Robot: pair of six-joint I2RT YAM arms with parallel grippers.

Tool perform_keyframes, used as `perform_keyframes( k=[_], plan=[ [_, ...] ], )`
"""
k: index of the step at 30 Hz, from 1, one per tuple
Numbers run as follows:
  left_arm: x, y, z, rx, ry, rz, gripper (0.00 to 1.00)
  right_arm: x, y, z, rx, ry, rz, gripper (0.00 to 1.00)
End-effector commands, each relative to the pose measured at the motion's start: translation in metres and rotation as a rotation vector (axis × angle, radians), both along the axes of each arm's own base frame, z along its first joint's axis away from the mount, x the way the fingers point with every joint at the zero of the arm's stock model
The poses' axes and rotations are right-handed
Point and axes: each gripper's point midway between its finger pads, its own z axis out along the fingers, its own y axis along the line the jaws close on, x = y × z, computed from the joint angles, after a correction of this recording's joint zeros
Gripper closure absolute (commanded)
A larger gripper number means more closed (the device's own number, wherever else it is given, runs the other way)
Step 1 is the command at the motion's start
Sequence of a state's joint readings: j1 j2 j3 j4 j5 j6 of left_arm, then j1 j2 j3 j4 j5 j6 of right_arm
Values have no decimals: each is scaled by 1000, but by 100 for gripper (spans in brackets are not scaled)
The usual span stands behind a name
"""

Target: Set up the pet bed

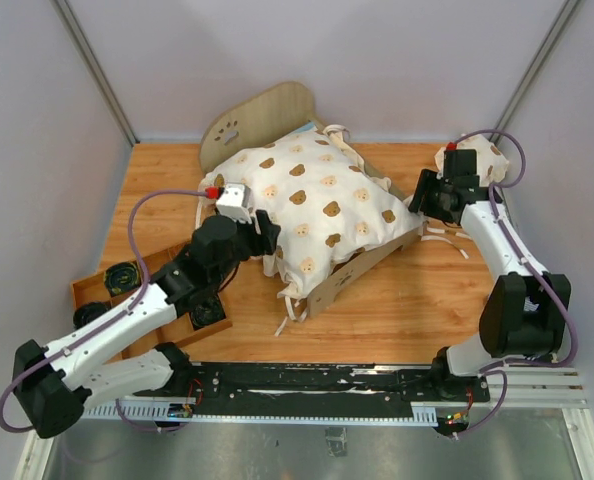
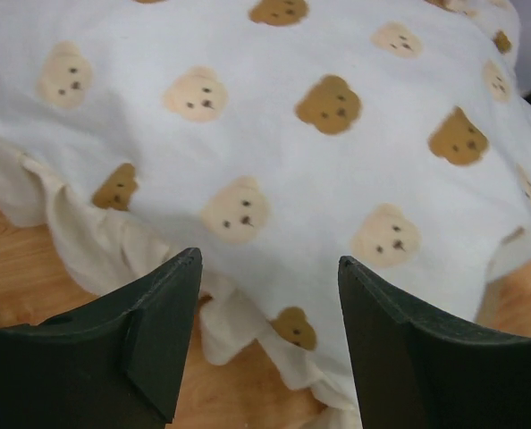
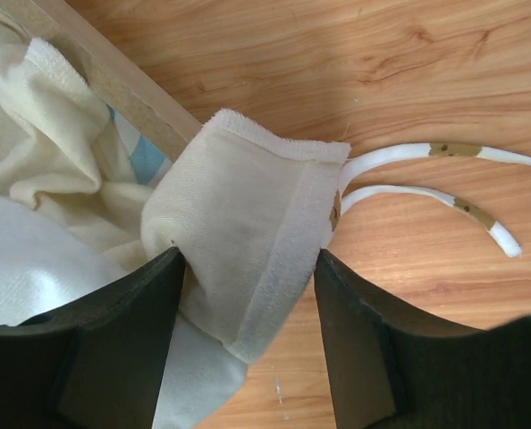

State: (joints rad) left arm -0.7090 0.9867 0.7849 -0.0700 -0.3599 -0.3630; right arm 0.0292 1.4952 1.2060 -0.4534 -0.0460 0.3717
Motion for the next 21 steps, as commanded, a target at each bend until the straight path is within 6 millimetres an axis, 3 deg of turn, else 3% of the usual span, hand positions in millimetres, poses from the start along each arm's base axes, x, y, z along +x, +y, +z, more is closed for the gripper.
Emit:
perform_keyframes(
  k=[1,6,13,17,21],
  plan=[
    [-32,-28,-2,103,-42,-111,34,5,-7,1,15,7,-40,42],
    [-83,-86,-20,152,-22,-316,35,-7,-19,-18,9,60,-59,56],
    [-146,-160,-19,153,-51,-590,38,-30,-25,-15,-10,45,-87,62],
    [-152,-179,-53,178,13,-616,44,-47,-30,-23,-31,59,-104,64],
    [-137,-169,-88,248,54,-501,46,-70,-39,-27,-47,70,-143,65]
  ],
)
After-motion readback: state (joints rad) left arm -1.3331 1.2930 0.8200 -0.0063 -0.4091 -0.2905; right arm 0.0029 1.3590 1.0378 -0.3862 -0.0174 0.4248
